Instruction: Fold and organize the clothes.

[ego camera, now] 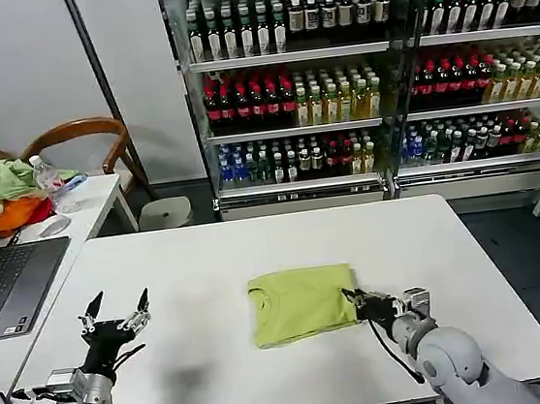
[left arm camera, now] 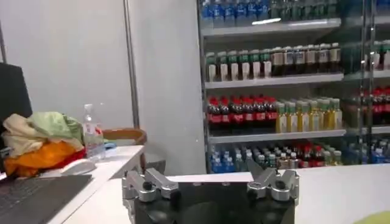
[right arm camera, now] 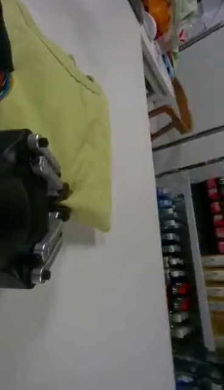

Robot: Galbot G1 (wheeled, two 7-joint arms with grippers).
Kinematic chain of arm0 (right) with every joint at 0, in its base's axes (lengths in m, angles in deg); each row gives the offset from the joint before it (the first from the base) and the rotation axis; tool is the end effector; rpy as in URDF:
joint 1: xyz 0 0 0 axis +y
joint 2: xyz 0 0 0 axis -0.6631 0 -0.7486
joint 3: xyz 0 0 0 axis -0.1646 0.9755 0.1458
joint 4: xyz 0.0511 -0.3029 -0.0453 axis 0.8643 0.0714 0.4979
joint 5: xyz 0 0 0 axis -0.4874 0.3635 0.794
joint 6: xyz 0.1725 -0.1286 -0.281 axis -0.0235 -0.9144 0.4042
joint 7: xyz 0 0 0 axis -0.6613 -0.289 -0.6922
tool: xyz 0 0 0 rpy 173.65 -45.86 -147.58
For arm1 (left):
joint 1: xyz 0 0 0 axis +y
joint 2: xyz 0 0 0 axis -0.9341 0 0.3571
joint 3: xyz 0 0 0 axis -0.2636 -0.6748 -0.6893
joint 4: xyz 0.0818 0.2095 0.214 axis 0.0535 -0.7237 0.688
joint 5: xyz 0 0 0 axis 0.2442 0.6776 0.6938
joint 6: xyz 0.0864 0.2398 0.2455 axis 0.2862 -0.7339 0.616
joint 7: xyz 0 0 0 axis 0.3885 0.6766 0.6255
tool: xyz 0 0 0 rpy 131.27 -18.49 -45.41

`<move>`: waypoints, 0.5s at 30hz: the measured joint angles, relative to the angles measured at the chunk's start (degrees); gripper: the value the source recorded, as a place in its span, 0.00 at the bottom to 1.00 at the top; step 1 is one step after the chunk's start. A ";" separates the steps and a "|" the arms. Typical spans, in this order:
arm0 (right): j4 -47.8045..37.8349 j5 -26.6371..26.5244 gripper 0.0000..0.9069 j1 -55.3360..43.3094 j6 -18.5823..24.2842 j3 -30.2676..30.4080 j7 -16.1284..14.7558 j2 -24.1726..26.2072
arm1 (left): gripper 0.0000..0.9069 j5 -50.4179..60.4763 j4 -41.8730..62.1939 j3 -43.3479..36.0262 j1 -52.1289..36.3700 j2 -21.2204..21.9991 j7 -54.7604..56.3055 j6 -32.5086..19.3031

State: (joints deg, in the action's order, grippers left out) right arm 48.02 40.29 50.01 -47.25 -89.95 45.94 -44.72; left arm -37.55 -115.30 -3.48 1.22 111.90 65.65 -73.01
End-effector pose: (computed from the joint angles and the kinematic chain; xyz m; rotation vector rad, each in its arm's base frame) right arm 0.3170 -0.0251 -0.2551 0.4858 -2.5864 -0.1307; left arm 0.2472 0.1112 -0.2413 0.0094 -3.0579 -0.0921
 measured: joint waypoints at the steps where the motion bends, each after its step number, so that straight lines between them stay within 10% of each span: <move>1: 0.26 0.97 1.00 0.15 0.26 -0.37 -0.28 0.22 | 1.00 0.05 -0.04 -0.10 -0.06 0.06 -0.09 -0.11; 15: 1.55 14.74 1.00 -0.99 6.64 -6.79 -1.37 1.90 | 1.00 3.83 0.26 -2.03 -1.07 0.88 -3.07 -3.43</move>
State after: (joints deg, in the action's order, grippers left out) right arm 49.56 55.03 49.02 -40.61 -96.74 44.57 -42.82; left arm -33.72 -115.04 -5.52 0.15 112.78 62.58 -76.44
